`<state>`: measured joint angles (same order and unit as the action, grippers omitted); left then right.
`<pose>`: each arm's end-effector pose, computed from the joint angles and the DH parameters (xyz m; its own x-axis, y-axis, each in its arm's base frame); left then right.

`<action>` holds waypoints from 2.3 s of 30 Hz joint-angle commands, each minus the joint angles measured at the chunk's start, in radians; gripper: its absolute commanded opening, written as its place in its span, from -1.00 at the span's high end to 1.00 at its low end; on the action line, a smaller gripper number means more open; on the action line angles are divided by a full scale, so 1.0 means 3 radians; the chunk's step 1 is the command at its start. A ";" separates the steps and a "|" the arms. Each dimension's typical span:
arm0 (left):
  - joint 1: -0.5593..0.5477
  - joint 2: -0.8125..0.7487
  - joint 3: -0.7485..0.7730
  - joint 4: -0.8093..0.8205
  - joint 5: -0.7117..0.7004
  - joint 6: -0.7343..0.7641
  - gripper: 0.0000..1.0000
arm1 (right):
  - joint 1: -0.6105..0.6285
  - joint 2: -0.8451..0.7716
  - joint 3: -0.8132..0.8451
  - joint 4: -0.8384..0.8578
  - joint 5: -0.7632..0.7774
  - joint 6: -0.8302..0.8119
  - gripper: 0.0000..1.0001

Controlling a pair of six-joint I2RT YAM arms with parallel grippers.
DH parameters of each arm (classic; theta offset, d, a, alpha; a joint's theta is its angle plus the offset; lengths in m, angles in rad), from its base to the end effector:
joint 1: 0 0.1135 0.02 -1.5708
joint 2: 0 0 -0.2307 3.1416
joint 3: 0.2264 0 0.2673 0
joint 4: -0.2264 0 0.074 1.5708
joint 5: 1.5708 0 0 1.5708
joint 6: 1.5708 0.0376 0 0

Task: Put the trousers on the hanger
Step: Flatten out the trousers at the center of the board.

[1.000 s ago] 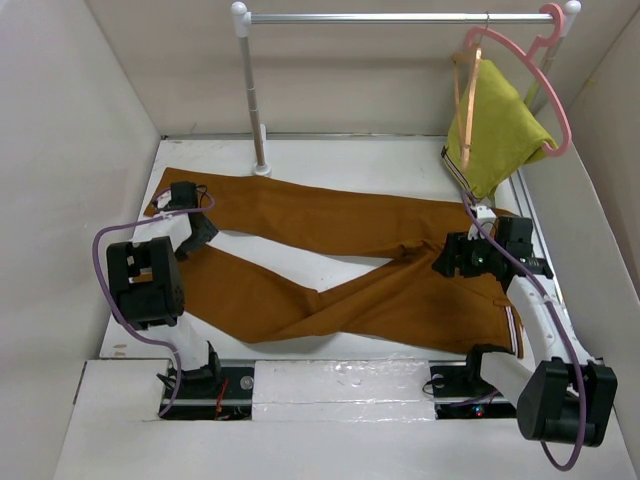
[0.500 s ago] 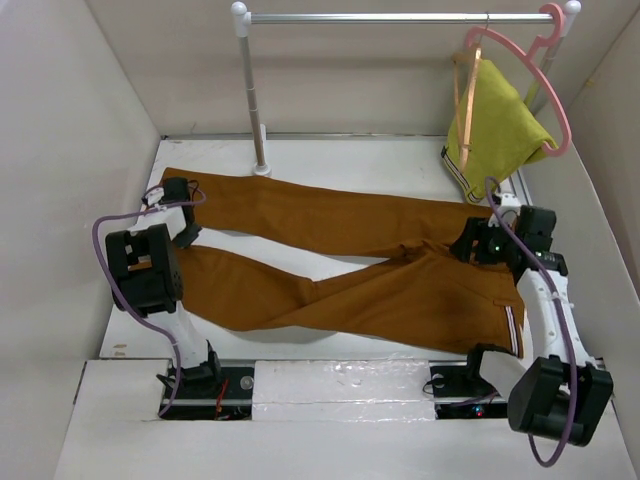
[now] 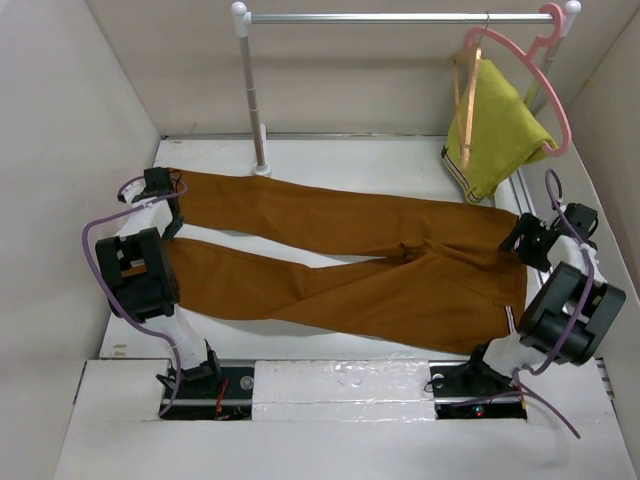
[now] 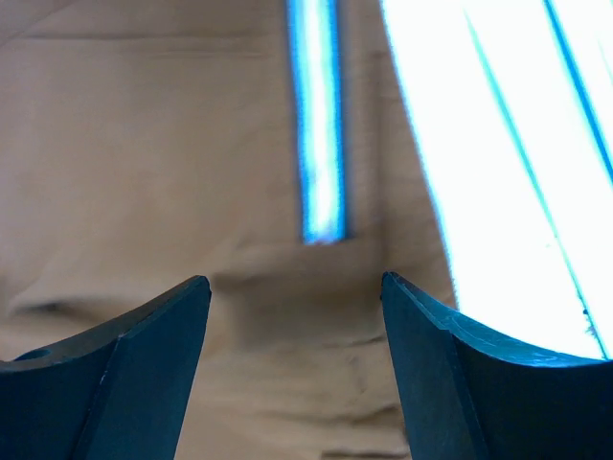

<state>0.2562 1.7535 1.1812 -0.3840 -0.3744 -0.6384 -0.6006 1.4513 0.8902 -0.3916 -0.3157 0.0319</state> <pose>0.3605 0.1086 0.1607 -0.3726 -0.6710 -0.6411 -0.8242 0.5567 -0.1036 0.2612 -0.1647 0.1653 -0.6596 0.4886 -0.5711 0.4100 0.8708 0.2714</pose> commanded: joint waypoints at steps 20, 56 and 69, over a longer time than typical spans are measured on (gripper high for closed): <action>0.0000 -0.0072 -0.0220 0.0109 -0.0030 -0.0076 1.00 | -0.0038 0.0920 0.0993 0.0462 -0.0119 0.0155 1.00; 0.0612 -0.1508 -0.0941 -0.0484 0.0245 0.0057 1.00 | 0.2702 -0.2261 -0.0886 -0.0438 -0.1014 -0.0060 1.00; 0.1355 -0.1402 -0.1442 -0.0147 0.0645 -0.0009 -0.12 | 0.3250 -0.2153 -0.0804 -0.0234 -0.0957 -0.0065 -0.07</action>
<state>0.6601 1.2949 0.7532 -0.4641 -0.2073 -0.6189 0.3656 0.8005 0.5980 -0.4934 -0.5983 0.0376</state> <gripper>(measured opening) 0.566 0.533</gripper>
